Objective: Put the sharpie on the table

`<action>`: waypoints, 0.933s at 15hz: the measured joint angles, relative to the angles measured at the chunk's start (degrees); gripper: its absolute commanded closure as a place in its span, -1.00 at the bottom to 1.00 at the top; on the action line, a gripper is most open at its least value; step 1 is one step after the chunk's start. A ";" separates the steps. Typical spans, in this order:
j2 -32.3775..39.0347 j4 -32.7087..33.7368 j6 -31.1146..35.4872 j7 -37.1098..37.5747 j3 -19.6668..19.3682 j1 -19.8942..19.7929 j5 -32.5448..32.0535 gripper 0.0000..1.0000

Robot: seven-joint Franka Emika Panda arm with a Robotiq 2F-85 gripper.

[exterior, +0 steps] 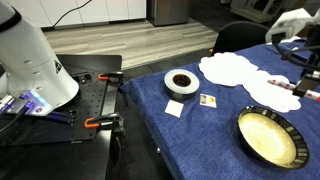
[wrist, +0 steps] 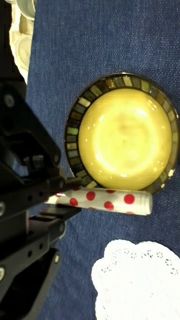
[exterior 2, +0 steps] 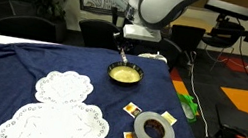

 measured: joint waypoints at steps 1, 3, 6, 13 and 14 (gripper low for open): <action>-2.66 -2.10 0.00 -1.00 0.42 0.92 -0.80 0.90; -6.88 -5.51 -0.04 -2.43 1.56 2.55 -2.40 0.90; -10.11 -8.47 -0.18 -4.10 3.89 4.03 -3.56 0.90; -6.94 -7.76 -0.23 -5.32 8.26 5.04 -3.38 0.90; -5.64 -6.97 -0.28 -5.32 8.32 5.25 -3.38 0.90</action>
